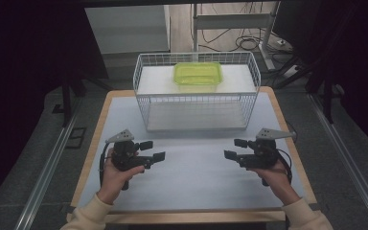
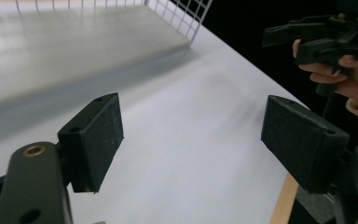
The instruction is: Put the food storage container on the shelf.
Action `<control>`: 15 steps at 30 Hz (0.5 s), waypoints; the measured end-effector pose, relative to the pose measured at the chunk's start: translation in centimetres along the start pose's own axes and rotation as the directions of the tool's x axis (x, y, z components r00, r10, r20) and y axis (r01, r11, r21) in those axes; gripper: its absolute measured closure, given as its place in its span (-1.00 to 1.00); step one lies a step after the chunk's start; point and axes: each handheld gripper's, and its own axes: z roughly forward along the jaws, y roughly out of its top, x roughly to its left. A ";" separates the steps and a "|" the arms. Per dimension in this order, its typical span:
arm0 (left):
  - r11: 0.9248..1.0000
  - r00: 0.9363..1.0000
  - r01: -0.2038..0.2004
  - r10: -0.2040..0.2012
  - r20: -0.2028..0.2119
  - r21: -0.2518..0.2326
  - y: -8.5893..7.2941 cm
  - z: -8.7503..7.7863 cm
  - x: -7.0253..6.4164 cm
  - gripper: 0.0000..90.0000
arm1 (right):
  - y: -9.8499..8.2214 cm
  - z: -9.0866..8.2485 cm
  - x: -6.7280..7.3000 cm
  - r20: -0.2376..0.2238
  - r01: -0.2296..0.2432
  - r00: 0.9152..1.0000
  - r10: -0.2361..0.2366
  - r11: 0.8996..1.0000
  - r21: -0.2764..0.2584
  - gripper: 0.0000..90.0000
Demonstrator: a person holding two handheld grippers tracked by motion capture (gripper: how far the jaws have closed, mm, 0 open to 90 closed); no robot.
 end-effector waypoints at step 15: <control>0.995 0.998 0.008 -0.001 -0.068 0.101 -5.0 1.4 0.7 -0.54 | -4.9 1.2 -0.5 0.059 0.007 0.998 -0.014 0.993 0.121 -0.45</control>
